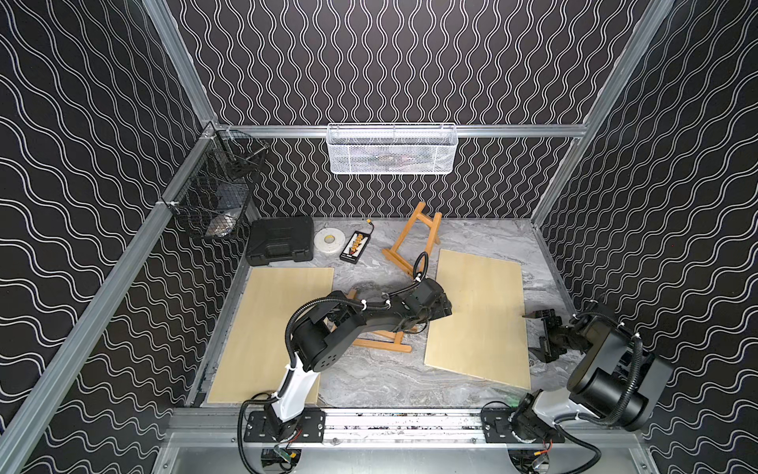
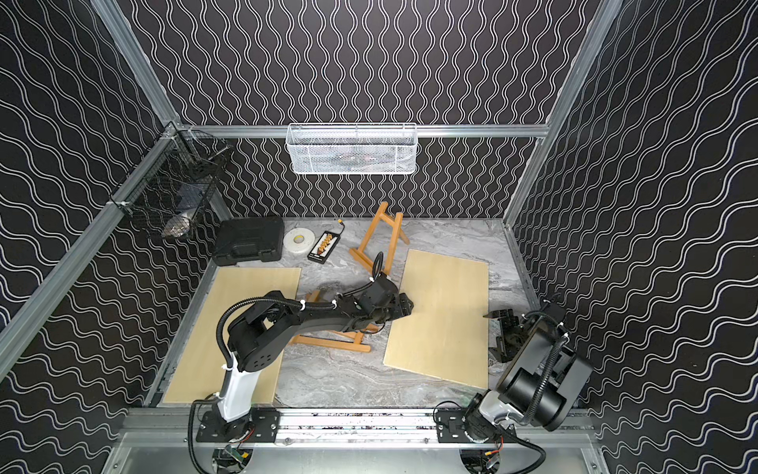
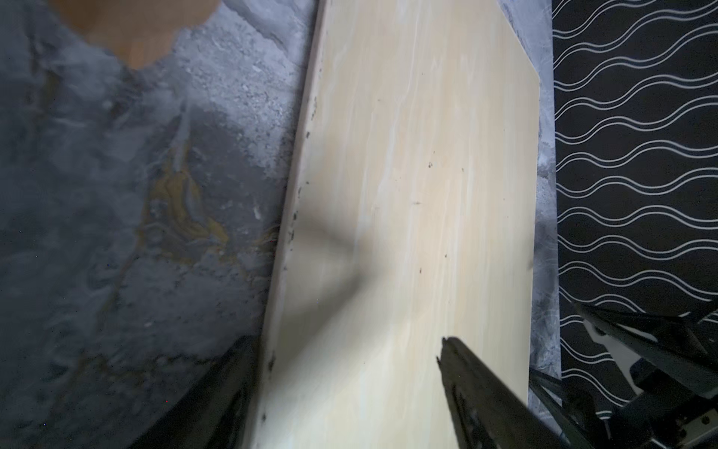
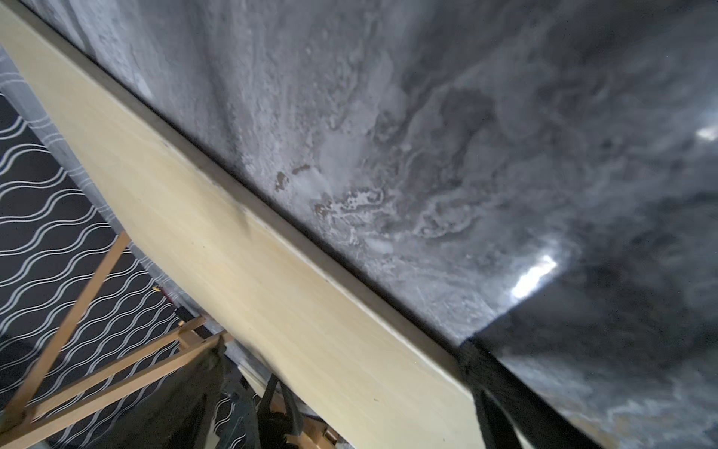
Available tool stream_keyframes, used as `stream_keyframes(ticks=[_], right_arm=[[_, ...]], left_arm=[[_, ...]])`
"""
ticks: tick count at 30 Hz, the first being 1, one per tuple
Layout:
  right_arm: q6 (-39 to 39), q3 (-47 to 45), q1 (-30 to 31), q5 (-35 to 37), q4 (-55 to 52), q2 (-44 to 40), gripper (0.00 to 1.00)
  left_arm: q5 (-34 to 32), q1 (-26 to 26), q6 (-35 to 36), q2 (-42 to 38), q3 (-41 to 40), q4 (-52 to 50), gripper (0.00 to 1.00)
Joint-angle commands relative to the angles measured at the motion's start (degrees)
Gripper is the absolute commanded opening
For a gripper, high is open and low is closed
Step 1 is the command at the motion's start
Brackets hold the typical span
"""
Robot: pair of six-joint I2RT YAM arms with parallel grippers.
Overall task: Assemble the easel
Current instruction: Pick up the drawing board from the center of the board.
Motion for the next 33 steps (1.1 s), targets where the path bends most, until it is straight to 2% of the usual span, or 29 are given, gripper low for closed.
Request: stream_keyframes(ticks=[1, 16, 25, 29, 33], right_arm=[[-1.3, -3.1, -0.6, 3.8, -1.9, 2.4, 1.00], [-0.9, -4.6, -3.6, 4.2, -1.6, 1.3, 1.00], [-0.6, -4.5, -4.4, 4.9, -1.5, 0.0, 1.00], [-0.5, -4.4, -4.4, 5.2, -1.2, 0.0, 1.00], [0.1, -4.7, -4.4, 5.5, -0.7, -0.3, 1.00]], left_arm=[[26.5, -3.9, -9.4, -1.8, -0.7, 23.1, 0.76], [25.9, -4.3, -11.2, -2.4, -1.6, 30.6, 0.72], [22.9, -4.4, -3.7, -5.4, 0.0, 17.9, 0.72], [23.5, -4.2, -2.9, -5.2, 0.9, 16.7, 0.72], [23.9, -4.0, -1.8, -6.0, 1.9, 15.0, 0.76]])
